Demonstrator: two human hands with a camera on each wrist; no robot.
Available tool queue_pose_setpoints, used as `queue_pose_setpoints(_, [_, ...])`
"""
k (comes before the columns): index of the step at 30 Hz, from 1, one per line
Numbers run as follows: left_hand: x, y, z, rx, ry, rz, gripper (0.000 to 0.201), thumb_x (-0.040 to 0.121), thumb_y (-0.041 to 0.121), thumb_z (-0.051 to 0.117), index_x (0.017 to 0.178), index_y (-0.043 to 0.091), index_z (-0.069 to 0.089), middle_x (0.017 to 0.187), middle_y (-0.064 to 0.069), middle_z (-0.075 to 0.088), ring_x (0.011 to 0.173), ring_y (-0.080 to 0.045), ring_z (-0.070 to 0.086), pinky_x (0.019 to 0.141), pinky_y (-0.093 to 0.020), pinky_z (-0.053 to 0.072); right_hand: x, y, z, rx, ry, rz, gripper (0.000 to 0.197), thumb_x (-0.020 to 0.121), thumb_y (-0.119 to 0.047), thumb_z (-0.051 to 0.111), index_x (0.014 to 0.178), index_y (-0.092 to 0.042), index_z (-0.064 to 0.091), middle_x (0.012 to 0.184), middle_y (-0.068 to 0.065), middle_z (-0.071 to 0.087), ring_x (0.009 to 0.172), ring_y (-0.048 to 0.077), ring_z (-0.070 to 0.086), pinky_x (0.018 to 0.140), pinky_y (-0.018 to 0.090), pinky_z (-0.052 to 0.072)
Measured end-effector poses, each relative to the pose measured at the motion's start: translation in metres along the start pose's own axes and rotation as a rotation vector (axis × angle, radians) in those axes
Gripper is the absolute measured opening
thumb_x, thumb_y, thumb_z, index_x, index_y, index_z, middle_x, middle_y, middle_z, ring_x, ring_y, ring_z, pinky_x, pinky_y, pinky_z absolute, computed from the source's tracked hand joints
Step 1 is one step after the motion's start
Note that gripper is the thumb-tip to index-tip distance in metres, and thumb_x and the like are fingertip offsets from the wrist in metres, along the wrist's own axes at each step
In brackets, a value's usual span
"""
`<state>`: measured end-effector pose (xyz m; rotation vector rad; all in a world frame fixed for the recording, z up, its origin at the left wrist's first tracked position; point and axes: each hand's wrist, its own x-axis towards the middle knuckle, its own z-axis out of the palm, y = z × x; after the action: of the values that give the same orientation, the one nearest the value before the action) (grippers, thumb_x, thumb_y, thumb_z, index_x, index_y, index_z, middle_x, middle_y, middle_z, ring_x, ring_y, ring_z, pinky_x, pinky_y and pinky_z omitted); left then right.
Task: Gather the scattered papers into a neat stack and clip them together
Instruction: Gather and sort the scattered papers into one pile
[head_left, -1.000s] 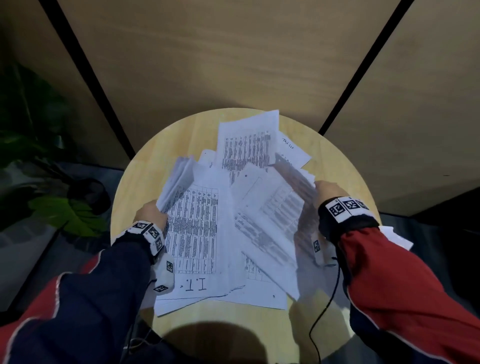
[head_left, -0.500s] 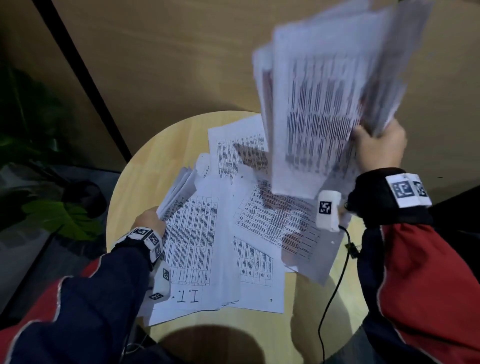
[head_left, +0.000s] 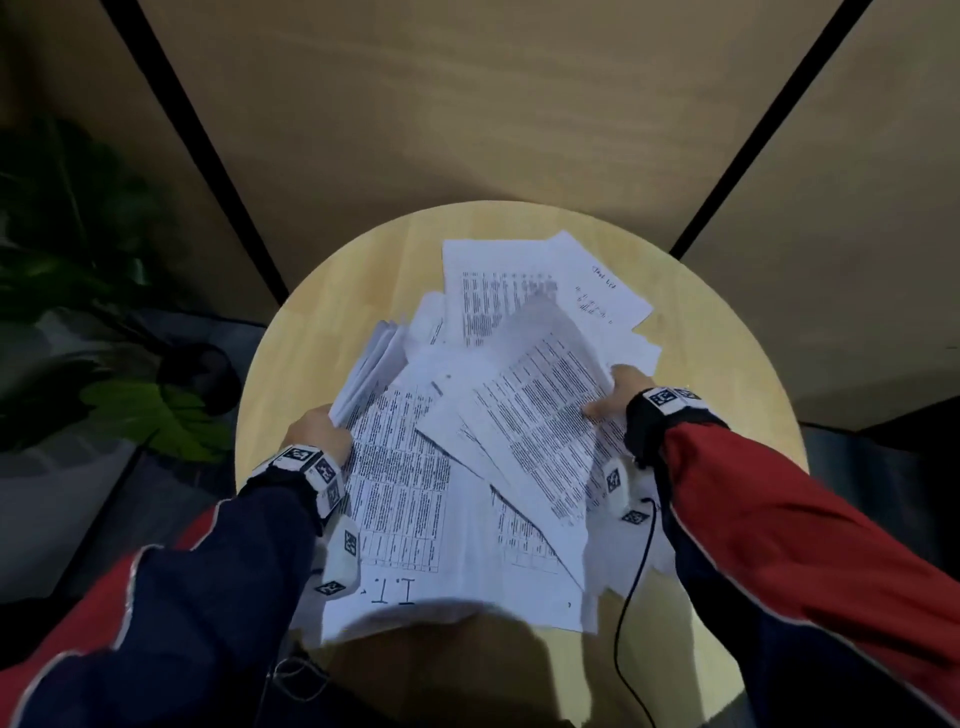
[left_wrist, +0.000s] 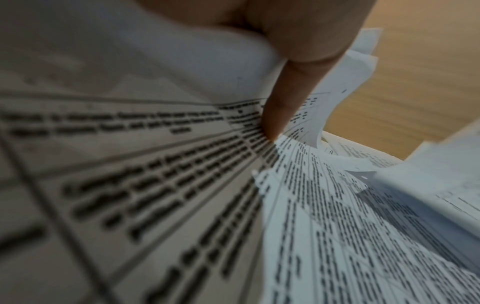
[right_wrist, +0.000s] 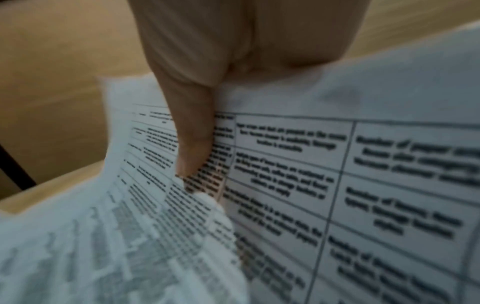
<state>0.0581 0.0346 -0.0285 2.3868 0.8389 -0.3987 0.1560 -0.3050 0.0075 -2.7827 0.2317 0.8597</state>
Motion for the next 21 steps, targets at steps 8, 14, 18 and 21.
queue_pose_setpoints(8, [0.005,-0.002,0.006,-0.061,-0.012,-0.019,0.022,0.083,0.007,0.053,0.105,0.006,0.058,0.064,-0.007,0.050,0.064,-0.029,0.049,0.062,-0.030,0.043,0.030,0.015,0.038,-0.217,-0.004,0.060,0.067,0.076,-0.052,0.068,0.123,-0.006,0.052,0.127,0.010,0.040,0.116,0.027,0.048,0.097,0.034,0.040])
queue_pose_setpoints(14, [0.003,-0.002,0.008,-0.073,-0.018,-0.030,0.021,0.083,0.007,0.054,0.103,0.006,0.058,0.061,-0.006,0.047,0.063,-0.028,0.048,0.061,-0.028,0.041,0.036,0.026,0.042,-0.295,0.010,0.024,0.066,0.070,-0.050,0.074,0.121,-0.013,0.055,0.149,0.005,0.022,0.135,0.033,0.022,0.111,0.048,0.026])
queue_pose_setpoints(18, [0.004,-0.002,0.010,-0.062,-0.009,-0.032,0.019,0.082,0.007,0.054,0.101,0.008,0.057,0.059,-0.004,0.045,0.062,-0.027,0.048,0.060,-0.028,0.041,0.041,0.027,0.037,-0.405,-0.037,0.032,0.058,0.064,-0.059,0.073,0.107,-0.021,0.061,0.120,0.007,0.042,0.117,0.031,0.039,0.103,0.049,0.035])
queue_pose_setpoints(21, [0.004,-0.002,0.011,-0.073,-0.007,-0.043,0.022,0.083,0.007,0.054,0.104,0.004,0.058,0.058,-0.004,0.043,0.064,-0.028,0.048,0.061,-0.028,0.040,0.027,0.019,0.027,-0.275,-0.037,0.015,0.049,0.072,-0.043,0.074,0.107,-0.012,0.061,0.088,0.006,0.053,0.087,0.027,0.054,0.083,0.033,0.046])
